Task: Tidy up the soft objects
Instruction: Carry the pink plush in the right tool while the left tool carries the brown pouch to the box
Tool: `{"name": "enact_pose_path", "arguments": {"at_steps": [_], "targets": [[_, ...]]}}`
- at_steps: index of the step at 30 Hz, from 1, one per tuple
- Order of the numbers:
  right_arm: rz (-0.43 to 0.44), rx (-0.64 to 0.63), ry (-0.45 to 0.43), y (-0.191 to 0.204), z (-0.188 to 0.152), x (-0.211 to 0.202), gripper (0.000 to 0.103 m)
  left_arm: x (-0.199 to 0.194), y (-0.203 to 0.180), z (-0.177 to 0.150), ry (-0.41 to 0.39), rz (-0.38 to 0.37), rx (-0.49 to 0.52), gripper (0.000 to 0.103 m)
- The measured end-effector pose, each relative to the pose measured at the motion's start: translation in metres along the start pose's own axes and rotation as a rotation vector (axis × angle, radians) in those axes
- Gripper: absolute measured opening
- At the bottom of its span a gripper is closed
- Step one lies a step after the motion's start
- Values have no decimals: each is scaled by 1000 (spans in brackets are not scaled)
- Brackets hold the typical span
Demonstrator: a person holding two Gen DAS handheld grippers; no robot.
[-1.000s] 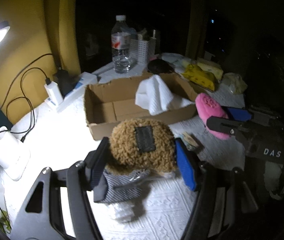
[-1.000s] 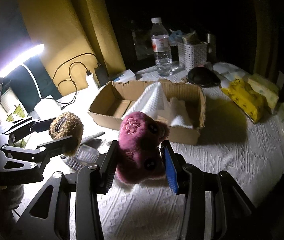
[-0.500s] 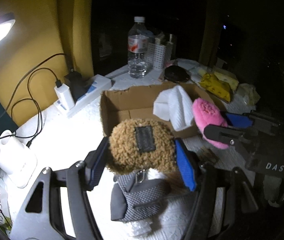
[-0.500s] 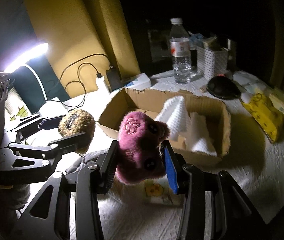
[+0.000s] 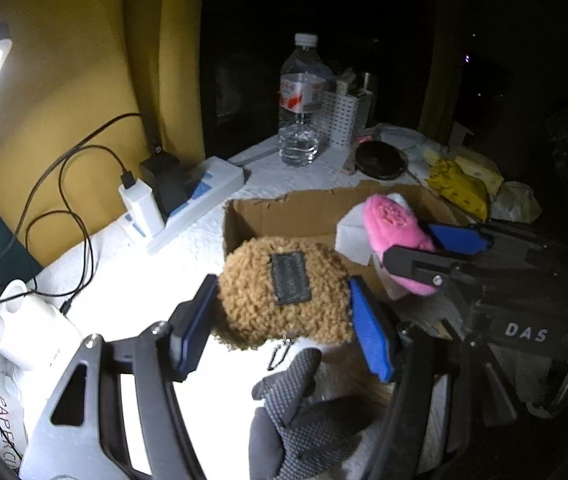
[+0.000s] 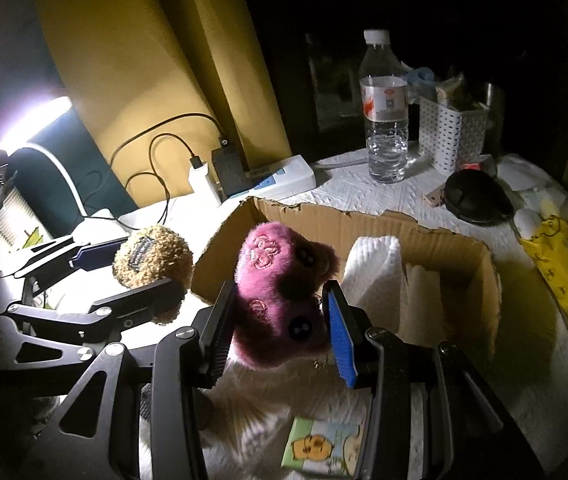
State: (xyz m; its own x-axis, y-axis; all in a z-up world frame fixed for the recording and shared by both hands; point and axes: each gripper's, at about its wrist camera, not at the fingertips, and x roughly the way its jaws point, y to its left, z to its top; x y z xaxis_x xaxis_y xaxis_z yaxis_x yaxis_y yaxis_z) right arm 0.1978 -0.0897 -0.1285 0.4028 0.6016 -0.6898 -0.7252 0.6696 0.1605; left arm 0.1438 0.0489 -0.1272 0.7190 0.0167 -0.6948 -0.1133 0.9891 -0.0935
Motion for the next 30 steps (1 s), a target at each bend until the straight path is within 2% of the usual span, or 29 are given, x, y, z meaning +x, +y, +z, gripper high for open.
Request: {"name": "enact_pose_path", "arguments": {"at_steps": [8,19,24,30], "targets": [[-12,58,35,-32,-2,30,45,36,1,8,31,-11,-10,65],[-134,138,86,-78,-13,46,45,83,-11,14,83,-5,7,66],[-153,135,102,-81,-18,51,45,100,-13,14,126,12,15,67],[-156,135,113,-80,-17,52,47,98,-14,13,128,15,20,71]]}}
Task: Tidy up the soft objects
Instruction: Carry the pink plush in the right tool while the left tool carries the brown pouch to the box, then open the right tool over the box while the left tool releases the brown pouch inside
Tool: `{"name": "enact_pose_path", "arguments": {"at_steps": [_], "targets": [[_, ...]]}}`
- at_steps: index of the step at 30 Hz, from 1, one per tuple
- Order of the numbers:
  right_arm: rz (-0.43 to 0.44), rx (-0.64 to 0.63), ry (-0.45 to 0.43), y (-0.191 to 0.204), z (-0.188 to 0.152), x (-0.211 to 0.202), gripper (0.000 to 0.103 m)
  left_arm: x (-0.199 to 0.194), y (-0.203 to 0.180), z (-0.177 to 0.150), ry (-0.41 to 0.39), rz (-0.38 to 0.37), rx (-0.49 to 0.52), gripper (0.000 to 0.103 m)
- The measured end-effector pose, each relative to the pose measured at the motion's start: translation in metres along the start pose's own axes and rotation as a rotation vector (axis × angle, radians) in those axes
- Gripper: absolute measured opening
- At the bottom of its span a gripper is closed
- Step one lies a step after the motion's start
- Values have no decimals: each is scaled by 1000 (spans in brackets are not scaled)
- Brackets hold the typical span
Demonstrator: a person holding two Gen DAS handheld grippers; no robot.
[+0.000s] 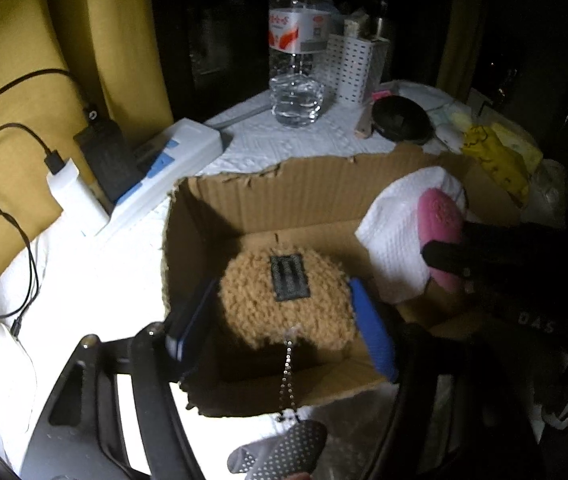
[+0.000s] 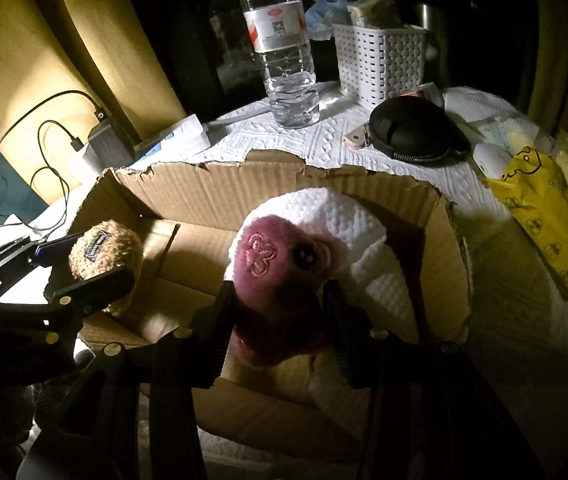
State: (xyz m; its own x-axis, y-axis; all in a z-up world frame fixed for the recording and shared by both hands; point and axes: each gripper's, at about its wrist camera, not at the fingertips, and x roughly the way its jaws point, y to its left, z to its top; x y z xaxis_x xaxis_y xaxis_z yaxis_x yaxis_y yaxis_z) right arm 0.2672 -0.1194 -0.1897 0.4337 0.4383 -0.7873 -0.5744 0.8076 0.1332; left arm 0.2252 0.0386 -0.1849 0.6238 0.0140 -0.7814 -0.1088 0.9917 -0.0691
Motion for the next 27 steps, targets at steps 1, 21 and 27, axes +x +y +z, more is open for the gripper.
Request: {"name": "enact_pose_path", "arguments": {"at_steps": [1,21,27], "targets": [[5,5,-1,0,0,-2,49,-1,0,0,-3,-2,-1,72],[-17,-5,-59,17,-15,-61,61,-54,-2,-18,-66,-23,-6,79],[-21,-15,-75,26,-25,-79,61,-73,-4,-28,-86,-34,-6,79]]}}
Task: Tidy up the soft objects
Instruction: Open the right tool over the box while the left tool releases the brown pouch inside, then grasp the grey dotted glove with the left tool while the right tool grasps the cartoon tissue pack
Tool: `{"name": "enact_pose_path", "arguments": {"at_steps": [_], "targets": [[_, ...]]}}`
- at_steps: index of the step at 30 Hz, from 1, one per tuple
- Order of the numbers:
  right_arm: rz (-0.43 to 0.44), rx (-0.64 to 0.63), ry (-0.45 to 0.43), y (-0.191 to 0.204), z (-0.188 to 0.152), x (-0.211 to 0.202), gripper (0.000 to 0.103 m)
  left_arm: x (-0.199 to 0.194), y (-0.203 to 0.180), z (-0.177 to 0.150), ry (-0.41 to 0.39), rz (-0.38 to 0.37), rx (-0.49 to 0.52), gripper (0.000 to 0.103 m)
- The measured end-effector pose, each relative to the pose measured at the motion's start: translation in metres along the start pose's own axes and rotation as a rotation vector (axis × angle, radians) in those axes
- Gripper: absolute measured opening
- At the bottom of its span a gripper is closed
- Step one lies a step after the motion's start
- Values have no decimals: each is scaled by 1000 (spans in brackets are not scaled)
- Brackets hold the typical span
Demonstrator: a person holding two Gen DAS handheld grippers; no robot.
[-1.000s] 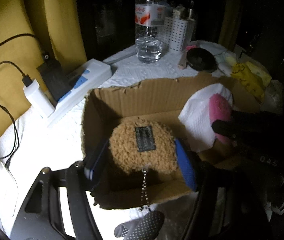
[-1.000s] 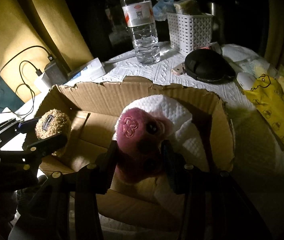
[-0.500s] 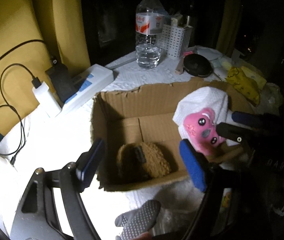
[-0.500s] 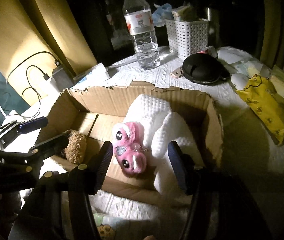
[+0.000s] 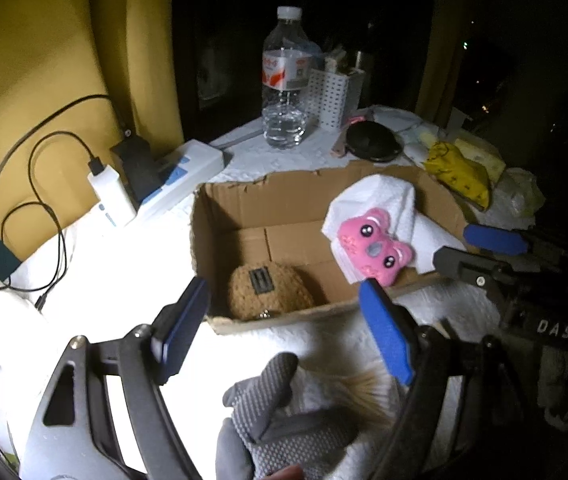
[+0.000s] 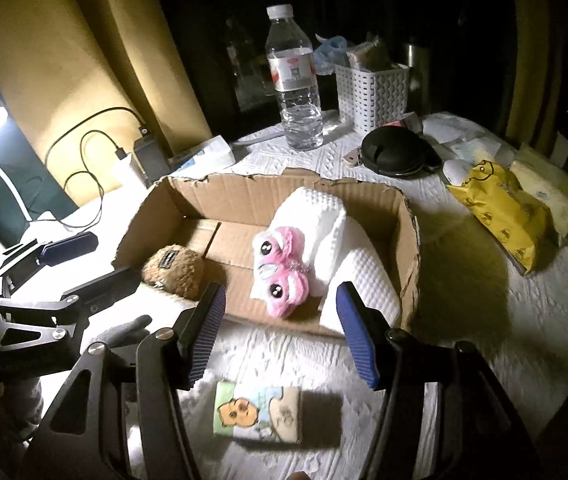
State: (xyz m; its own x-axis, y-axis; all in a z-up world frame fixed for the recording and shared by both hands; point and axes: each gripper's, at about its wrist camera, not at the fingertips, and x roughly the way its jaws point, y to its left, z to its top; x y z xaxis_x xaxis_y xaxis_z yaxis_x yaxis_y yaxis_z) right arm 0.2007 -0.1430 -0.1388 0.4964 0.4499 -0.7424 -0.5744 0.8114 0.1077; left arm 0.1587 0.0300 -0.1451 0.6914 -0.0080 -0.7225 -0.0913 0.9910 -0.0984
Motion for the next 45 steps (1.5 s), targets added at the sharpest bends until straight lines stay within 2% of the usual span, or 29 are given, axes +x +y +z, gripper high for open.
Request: {"name": "enact_pose_path", "arguments": {"at_steps": [13,23,37,45], "targets": [[2,-8,-9,12,-19,-22,61,-25,-7,-22,-12,-20,0,79],[9,-1,-8,19,-45,-34,61,-34,-10,-45,2,-23,-5,79],[17,21,18,24,-74,-29,64,-38,7,-86,53,11,-29,79],[22,40,44,18,-83,-18,65,-29,22,-94,81,38,-54,79]]}}
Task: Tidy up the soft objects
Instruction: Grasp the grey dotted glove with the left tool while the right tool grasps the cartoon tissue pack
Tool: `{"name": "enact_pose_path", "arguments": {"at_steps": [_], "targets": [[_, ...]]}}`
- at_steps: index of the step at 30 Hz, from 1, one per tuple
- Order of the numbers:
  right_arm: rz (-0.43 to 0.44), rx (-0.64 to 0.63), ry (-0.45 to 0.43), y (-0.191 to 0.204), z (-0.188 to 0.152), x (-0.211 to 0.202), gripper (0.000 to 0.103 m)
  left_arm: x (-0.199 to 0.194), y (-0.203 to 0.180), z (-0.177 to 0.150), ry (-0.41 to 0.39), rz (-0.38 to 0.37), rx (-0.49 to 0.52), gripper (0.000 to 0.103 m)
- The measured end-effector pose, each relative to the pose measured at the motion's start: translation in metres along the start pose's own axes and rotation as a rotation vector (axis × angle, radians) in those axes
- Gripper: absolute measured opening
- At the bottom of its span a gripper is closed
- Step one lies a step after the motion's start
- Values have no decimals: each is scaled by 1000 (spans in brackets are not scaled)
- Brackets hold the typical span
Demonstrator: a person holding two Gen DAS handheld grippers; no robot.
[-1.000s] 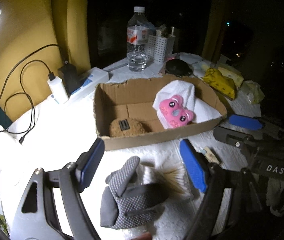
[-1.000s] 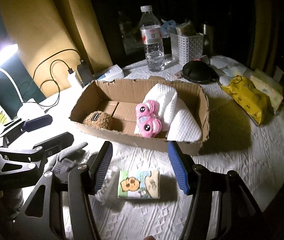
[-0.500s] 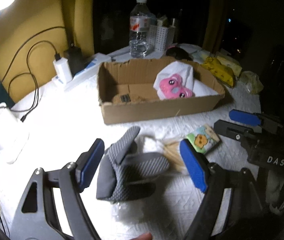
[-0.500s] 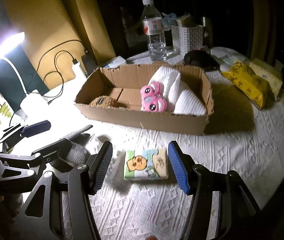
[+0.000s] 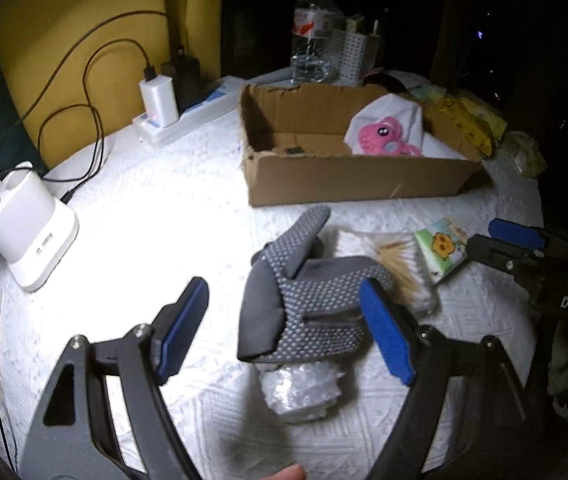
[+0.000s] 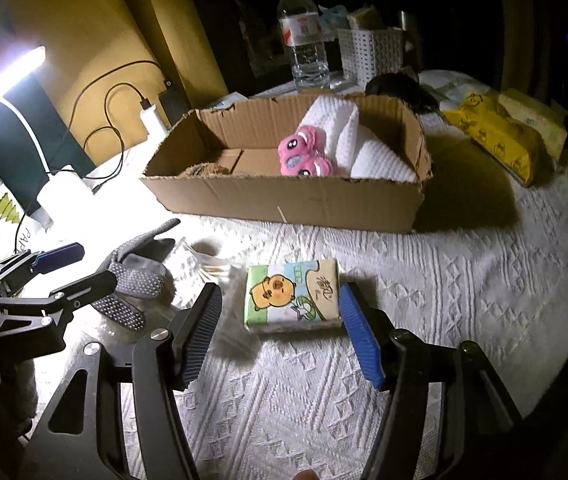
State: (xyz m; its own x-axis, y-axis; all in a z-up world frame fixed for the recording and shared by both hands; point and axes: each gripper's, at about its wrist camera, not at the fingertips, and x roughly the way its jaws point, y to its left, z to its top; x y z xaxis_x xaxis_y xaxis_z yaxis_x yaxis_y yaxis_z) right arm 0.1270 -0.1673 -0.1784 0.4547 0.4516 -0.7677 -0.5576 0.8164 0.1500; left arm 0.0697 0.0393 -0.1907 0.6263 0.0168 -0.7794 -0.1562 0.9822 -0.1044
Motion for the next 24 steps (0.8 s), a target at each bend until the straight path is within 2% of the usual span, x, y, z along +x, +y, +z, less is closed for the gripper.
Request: {"name": "enact_pose_path", "arguments": {"at_steps": [7,12,13,15,17,18,24], "targets": [[1,20,28,-6,-5,13,65,18,8,-2,38,-6,-17,79],[2,23,55,-9,-7,25,65,23,14,-1,32,-34,-33,77],[2,23,60,-9,-8,27,65,23,14,-1,29,-38,-31,75],[2,21,66,-8,-8,30,65,23,14,0,34,-46,-27,60],[3,14,71,-6,-7,35,68,24,13,0,32,-52,-20,53],[6,13,75,-5,-7,37,69,24,12,0,33,-59,-14,45],[0,-17,96,1,-11,48,77,26,9,2,29,-75,5,31]]}}
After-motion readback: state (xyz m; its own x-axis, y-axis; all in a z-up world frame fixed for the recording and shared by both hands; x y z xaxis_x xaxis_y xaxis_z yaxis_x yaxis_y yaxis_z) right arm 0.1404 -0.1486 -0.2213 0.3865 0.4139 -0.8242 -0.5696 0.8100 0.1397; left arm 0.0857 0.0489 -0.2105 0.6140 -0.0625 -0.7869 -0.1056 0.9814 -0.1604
